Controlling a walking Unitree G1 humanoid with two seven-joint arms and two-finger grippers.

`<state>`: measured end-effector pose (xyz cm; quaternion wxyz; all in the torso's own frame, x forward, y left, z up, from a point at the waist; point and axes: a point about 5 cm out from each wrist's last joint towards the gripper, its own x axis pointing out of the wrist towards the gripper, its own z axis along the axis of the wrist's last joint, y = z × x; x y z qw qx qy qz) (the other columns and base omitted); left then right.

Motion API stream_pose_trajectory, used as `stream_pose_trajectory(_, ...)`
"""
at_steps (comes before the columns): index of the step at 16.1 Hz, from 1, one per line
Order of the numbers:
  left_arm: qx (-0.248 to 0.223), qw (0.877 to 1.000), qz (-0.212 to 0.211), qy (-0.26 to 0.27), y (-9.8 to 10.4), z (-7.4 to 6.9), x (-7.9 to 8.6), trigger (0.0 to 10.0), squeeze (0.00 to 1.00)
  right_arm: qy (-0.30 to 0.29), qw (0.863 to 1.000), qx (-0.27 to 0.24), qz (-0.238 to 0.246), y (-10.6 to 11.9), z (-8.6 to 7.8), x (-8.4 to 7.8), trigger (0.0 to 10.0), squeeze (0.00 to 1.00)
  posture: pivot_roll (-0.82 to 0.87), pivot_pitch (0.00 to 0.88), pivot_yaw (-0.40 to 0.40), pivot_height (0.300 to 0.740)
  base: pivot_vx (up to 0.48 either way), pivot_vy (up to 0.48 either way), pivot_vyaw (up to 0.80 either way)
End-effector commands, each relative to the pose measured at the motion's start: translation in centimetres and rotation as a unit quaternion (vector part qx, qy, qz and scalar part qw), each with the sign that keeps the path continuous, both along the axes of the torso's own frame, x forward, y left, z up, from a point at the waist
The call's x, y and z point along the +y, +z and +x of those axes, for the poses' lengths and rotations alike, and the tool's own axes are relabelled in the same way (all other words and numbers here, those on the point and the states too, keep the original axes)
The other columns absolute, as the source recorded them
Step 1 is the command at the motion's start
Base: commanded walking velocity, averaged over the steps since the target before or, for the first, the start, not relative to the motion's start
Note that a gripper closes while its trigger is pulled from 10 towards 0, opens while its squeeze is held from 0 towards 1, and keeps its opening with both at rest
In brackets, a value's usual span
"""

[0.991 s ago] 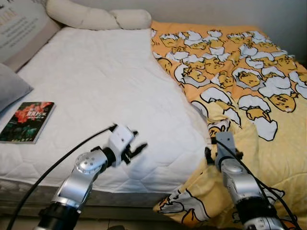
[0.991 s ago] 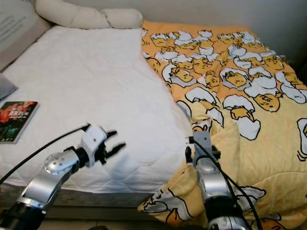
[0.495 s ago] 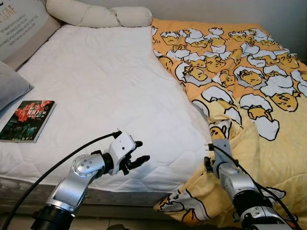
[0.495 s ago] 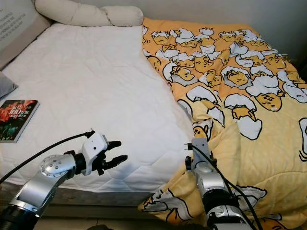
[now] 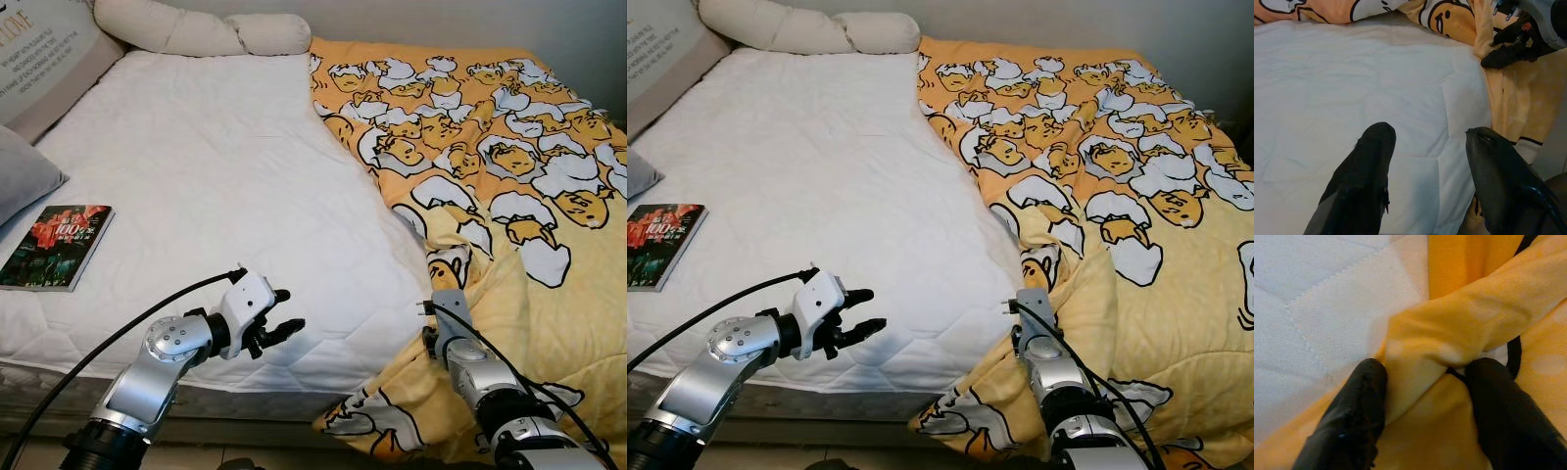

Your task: Clean up the room

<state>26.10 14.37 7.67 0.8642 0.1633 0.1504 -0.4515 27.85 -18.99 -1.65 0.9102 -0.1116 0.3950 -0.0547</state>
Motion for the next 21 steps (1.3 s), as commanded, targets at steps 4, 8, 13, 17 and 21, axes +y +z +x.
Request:
stream_pose_trajectory(4, 0.002, 1.0, -0.001, -0.002, 0.2, -0.2, 0.0, 10.0, 0.0, 0.016, 1.0, 0.002, -0.007, 0.0, 0.2, -0.1, 0.0, 0.0, 0.06, 0.0, -0.026, 0.74, 0.0, 0.0, 0.0)
stream_pose_trajectory(8, 0.005, 1.0, -0.002, -0.002, 0.2, -0.3, 0.1, 10.0, 0.0, 0.019, 1.0, -0.001, -0.004, 0.0, 0.2, -0.2, 0.0, 0.0, 0.05, 0.0, -0.02, 0.74, 0.0, 0.0, 0.0)
stream_pose_trajectory(13, 0.009, 1.0, -0.001, -0.005, 0.2, -0.3, 0.1, 10.0, 0.0, 0.02, 1.0, -0.004, -0.001, 0.0, 0.1, -0.4, 0.0, 0.0, 0.05, 0.0, -0.012, 0.74, 0.0, 0.0, 0.0)
stream_pose_trajectory(17, 0.015, 1.0, 0.0, -0.006, 0.1, -0.6, 0.3, 10.0, 0.0, 0.026, 1.0, -0.009, 0.0, 0.1, 0.2, -0.3, 0.0, 0.0, 0.05, 0.0, -0.01, 0.74, 0.0, 0.0, 0.0)
stream_pose_trajectory(21, 0.018, 1.0, 0.001, -0.003, 0.0, -0.5, 0.4, 10.0, 0.0, 0.182, 0.979, -0.046, 0.083, 1.8, 0.8, 1.7, 0.0, 0.0, 0.04, 0.0, -0.006, 0.74, 0.0, 0.0, 0.0)
